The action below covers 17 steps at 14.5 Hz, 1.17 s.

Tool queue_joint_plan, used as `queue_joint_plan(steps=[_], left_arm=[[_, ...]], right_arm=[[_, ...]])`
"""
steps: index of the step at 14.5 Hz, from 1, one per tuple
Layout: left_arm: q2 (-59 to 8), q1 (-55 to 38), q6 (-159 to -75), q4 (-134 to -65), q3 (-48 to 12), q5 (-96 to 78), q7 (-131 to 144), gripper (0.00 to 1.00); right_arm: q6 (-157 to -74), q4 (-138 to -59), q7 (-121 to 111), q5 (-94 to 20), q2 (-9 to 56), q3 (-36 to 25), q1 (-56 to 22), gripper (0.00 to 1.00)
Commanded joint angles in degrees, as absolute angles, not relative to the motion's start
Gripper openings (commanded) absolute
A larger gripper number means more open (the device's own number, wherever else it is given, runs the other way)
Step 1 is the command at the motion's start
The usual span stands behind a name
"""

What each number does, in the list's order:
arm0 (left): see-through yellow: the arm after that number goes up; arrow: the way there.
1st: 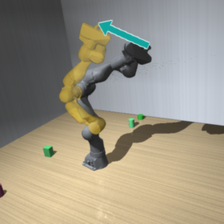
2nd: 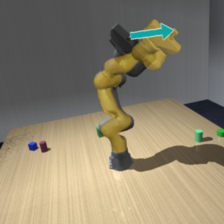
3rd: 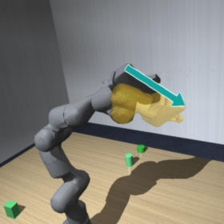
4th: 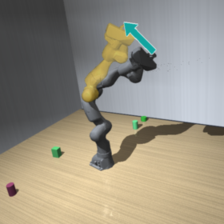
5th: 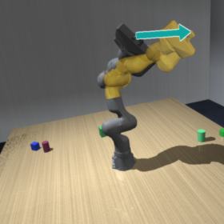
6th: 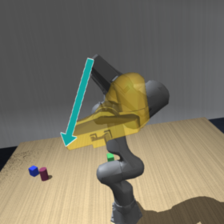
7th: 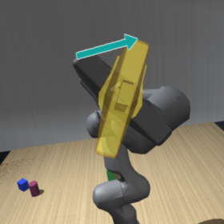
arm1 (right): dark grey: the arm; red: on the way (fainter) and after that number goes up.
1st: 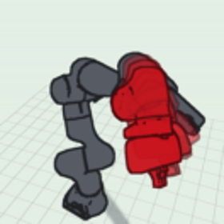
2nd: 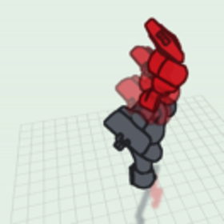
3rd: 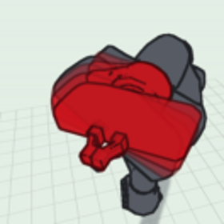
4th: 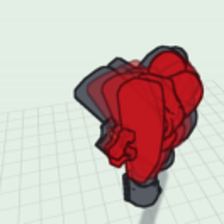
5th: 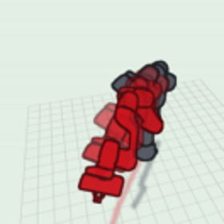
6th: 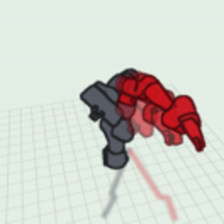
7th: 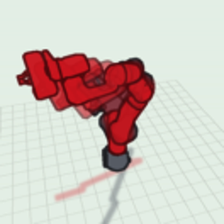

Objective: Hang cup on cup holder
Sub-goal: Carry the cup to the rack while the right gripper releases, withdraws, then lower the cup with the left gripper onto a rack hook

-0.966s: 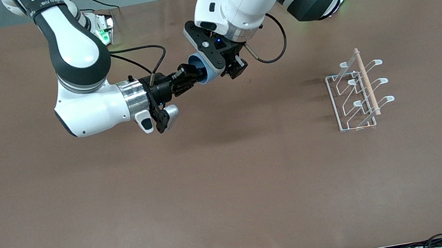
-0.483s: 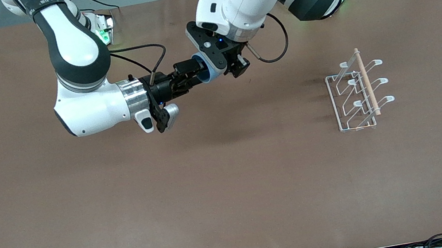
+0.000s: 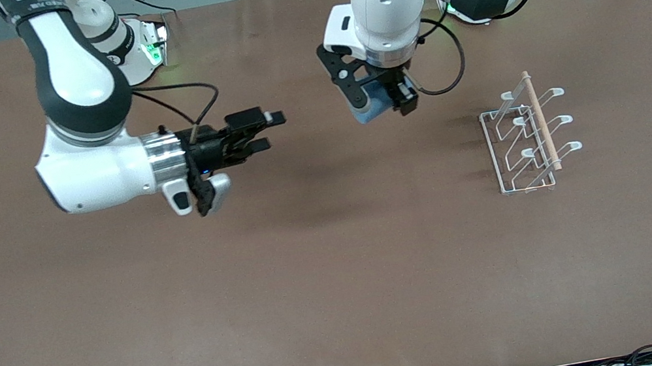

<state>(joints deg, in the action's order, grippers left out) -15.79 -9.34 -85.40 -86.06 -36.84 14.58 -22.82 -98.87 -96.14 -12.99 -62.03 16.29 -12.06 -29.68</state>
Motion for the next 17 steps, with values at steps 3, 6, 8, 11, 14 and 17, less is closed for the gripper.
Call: queue_joint_plan(steps=[3,6,8,11,14,17], left_arm=[[-17.48,-10.72,-73.33,-86.66,-37.0,31.87,-29.96,0.01],[-22.56,-12.39,-64.55,-87.19,-37.0,45.3,-31.02,0.01],[-27.48,-12.48,-58.56,-87.45,-37.09,53.66,-32.16,0.01],[-35.04,-12.83,-50.65,-87.8,-37.09,64.03,-32.52,0.01],[-39.01,-12.4,-49.57,-88.42,-36.74,72.83,-35.05,0.01],[-40.78,-11.52,-49.48,-93.58,-35.6,80.4,-41.04,0.01]], right_arm=[[-96.16,-97.03,-12.66,-41.79,14.06,-11.51,-19.18,1.0],[-95.89,-96.51,-12.83,-28.79,14.24,-11.51,-14.34,1.0],[-96.06,-93.18,-12.83,-20.86,14.41,-11.51,-12.05,1.0],[-99.04,-90.8,-12.83,-17.14,15.12,-11.51,-6.96,1.0],[-99.76,-87.29,-12.83,-10.4,15.12,-11.51,-4.31,1.0],[-99.23,-85.96,-11.69,-7.12,13.98,-11.6,-4.66,1.0]])
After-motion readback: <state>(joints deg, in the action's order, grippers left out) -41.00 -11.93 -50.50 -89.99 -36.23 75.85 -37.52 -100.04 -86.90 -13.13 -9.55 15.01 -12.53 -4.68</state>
